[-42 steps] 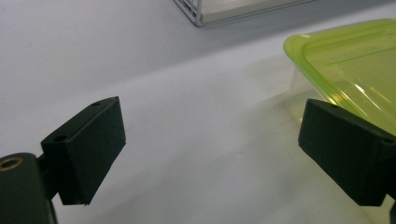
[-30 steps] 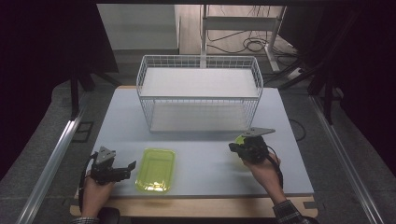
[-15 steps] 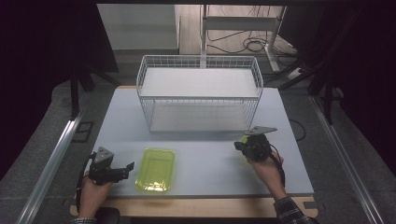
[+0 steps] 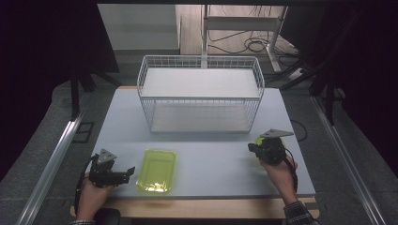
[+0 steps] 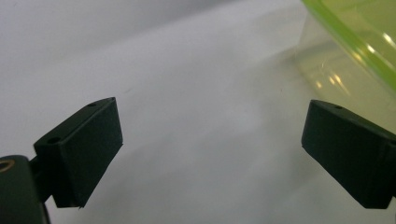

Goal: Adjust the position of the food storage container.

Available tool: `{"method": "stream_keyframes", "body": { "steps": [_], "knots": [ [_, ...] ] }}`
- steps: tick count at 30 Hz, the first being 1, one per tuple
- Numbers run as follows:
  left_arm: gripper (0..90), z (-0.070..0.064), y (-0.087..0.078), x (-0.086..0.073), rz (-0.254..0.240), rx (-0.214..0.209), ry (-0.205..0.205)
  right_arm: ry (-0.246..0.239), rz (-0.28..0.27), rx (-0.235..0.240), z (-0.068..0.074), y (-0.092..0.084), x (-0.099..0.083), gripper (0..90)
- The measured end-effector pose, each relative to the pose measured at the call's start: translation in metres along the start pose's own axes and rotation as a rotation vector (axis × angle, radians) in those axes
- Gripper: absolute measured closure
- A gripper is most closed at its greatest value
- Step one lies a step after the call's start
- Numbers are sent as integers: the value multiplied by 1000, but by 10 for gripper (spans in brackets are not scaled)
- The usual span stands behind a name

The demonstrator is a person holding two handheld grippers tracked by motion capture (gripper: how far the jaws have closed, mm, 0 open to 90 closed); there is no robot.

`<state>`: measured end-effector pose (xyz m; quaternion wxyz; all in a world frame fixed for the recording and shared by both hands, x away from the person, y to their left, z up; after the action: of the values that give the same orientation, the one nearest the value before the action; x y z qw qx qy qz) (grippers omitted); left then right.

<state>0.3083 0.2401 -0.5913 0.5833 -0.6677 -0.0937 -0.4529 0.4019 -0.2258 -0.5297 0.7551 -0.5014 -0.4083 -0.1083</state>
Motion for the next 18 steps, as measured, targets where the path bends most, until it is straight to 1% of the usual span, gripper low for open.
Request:
{"method": "stream_keyframes", "body": {
  "steps": [1, 2, 4, 6, 7, 9, 10, 11, 12, 13, 14, 15, 16, 17, 18],
  "knots": [
    [52, 0, 0, 0, 0, 0, 0, 0, 0, 0, 0, 0, 0, 877],
    [57, -3, -3, 0, 2, -24, 10, -14, -13, 8, 5, -3, 0, 876],
    [103, -7, -6, 2, 2, -41, 19, -30, -24, 18, 9, -5, 0, 869],
    [219, -14, -9, 4, 1, -80, 47, -43, -31, 22, 12, -8, -1, 860],
    [298, -18, -10, 5, -3, -104, 65, -44, -31, 25, 14, -9, -2, 854],
    [438, -25, -11, 5, 8, -142, 94, -44, -34, 30, 16, -10, -4, 833],
    [492, -25, -11, 5, 8, -142, 94, -44, -34, 30, 16, -10, -4, 833],
    [492, -28, -10, 5, 20, -152, 106, -42, -37, 34, 16, -11, -4, 812],
    [630, -35, -10, 4, 46, -186, 137, -41, -44, 34, 17, -13, -6, 754],
    [702, -35, -10, 4, 46, -186, 137, -41, -44, 34, 17, -13, -6, 754],
    [779, -42, -10, 4, 59, -238, 155, -33, -56, 34, 18, -15, -7, 698],
    [823, -42, -10, 4, 59, -238, 155, -33, -56, 34, 18, -15, -7, 698],
    [823, -45, -10, 4, 67, -257, 165, -32, -62, 33, 18, -16, -8, 670],
    [900, -47, -9, 4, 76, -272, 179, -36, -71, 37, 20, -17, -10, 632],
    [900, -53, -9, 2, 100, -296, 204, -40, -75, 41, 22, -17, -11, 618]
  ]
}}
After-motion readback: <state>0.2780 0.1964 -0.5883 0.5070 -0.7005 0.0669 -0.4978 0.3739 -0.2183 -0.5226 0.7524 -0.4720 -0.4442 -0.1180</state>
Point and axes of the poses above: each handheld gripper's, and its own axes: y roughly forward along the jaws, x roughly out of its top, z roughly to its left, the point moved 8 cm from there along y, roughly forward along the jaws, and after that the axes turned 10 degrees about y, right-handed, at the moved point
